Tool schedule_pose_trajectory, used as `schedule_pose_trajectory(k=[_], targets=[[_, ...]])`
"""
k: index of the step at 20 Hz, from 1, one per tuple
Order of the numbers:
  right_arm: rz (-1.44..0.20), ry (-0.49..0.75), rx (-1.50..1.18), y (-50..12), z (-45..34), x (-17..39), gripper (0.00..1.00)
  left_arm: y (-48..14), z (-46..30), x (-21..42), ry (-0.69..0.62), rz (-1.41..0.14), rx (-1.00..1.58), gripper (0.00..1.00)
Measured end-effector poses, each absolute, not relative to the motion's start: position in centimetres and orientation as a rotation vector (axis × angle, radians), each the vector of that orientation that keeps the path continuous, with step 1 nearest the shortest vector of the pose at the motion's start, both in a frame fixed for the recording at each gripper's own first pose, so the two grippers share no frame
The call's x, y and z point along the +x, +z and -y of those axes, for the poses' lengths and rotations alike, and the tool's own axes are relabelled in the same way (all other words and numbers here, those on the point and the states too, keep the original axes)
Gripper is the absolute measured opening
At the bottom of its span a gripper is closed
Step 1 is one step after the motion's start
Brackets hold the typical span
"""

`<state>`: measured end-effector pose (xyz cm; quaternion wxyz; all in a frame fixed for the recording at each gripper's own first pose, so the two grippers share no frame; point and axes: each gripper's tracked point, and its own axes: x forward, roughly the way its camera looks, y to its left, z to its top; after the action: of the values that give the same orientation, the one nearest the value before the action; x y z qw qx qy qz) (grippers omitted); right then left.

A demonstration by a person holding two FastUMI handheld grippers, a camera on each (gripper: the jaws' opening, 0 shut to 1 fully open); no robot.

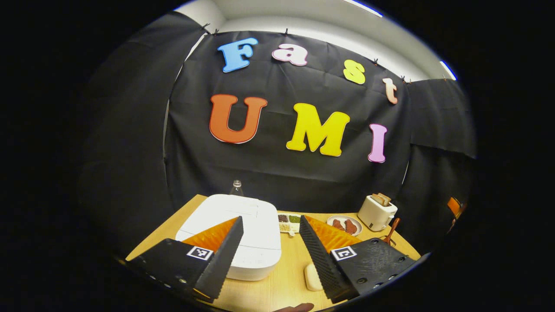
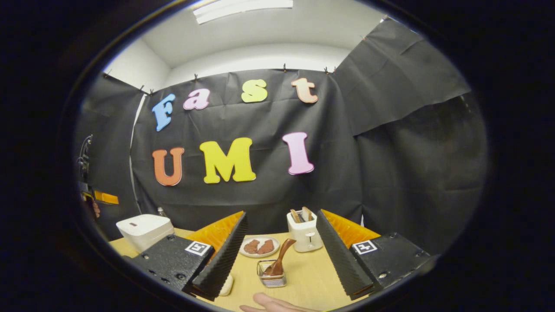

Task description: Close the left gripper, press the button to open the rice cooker; take a wooden spoon from the chopstick holder with the right hand, scoop a spoonful of rice and pour it into the rice cooker, then put the wooden spoon back into the chopstick holder.

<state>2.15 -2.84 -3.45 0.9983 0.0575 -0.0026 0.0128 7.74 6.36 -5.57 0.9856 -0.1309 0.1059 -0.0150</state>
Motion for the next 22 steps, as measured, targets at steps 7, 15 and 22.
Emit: schedule_pose_trajectory(k=[7, 15, 22], targets=[[-0.037, 0.069, 0.070, -5.7, 0.4, 3.6, 1.00, -10.1, -8.6, 11.5, -0.111, -0.283, -0.158, 0.48], [-0.056, 0.109, 0.070, -6.1, -1.5, 4.5, 0.97, -15.2, -11.7, 13.7, 0.018, -0.458, -0.113, 0.00], [-0.099, 0.111, 0.096, -7.8, -1.0, 5.2, 1.00, -16.9, -10.7, 14.3, 0.014, -0.487, -0.086, 0.00]])
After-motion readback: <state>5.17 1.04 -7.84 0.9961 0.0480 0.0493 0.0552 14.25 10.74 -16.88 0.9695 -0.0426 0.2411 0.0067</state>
